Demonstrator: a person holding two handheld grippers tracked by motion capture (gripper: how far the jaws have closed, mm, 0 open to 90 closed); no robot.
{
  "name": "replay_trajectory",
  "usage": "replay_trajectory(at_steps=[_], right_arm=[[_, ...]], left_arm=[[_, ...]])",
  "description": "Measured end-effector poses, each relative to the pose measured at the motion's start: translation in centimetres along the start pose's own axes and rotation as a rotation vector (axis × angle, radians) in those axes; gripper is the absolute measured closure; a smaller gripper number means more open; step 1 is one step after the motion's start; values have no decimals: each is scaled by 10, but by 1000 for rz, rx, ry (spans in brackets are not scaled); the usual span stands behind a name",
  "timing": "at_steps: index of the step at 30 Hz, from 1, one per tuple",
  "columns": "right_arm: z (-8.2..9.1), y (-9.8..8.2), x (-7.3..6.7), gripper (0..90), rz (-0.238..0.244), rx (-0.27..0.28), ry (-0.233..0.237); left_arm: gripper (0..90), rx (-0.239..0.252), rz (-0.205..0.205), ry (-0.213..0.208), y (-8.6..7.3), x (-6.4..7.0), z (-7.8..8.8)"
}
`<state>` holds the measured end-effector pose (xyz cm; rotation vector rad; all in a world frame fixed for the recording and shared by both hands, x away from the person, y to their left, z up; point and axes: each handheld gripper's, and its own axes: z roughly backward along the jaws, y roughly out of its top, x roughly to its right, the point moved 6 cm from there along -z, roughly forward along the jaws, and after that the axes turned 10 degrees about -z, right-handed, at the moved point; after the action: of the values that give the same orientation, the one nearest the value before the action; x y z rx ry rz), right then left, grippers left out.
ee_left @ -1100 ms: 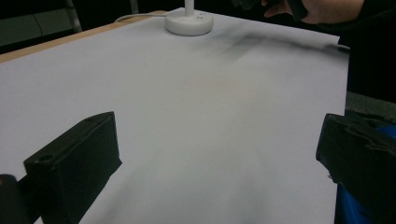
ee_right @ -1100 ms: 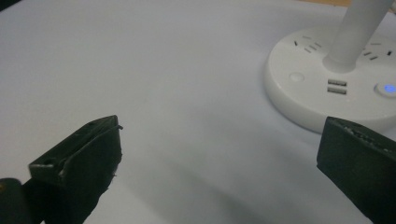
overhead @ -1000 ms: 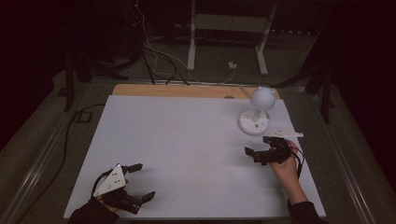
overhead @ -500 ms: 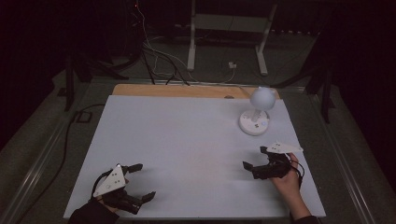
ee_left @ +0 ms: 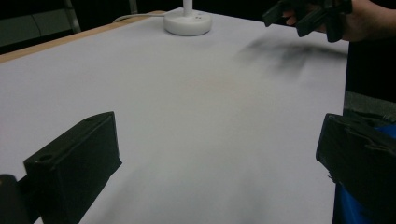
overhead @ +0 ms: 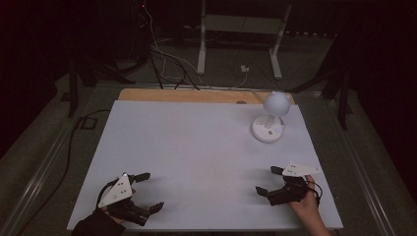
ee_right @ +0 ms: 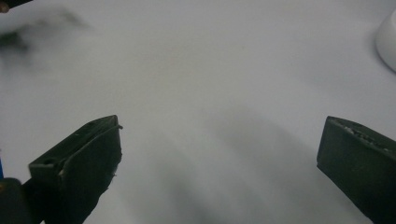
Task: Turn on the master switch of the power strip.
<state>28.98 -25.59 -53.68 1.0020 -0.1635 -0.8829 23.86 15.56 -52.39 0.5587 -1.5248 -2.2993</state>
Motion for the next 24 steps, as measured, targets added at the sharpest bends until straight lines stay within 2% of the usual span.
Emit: replay_trajectory(at_steps=[2, 10, 15, 18, 21, 24], right_arm=[[2, -3, -1, 0, 25, 16, 6], [6, -21, 6, 0, 71, 17, -34], [0, -20, 9, 0, 94, 27, -34], [-3, -20, 8, 0, 103, 13, -40], [-5, -21, 8, 0, 123, -15, -67], [-5, -20, 6, 0, 120, -15, -62]], left_arm=[[0, 1, 1, -1, 0, 0, 0], [0, -1, 0, -5, 0, 0, 0], [0, -6, -1, -9, 0, 2, -1], [0, -7, 1, -10, -1, 1, -1], [0, -8, 1, -11, -1, 1, -2], [0, -8, 0, -9, -1, 1, -1]])
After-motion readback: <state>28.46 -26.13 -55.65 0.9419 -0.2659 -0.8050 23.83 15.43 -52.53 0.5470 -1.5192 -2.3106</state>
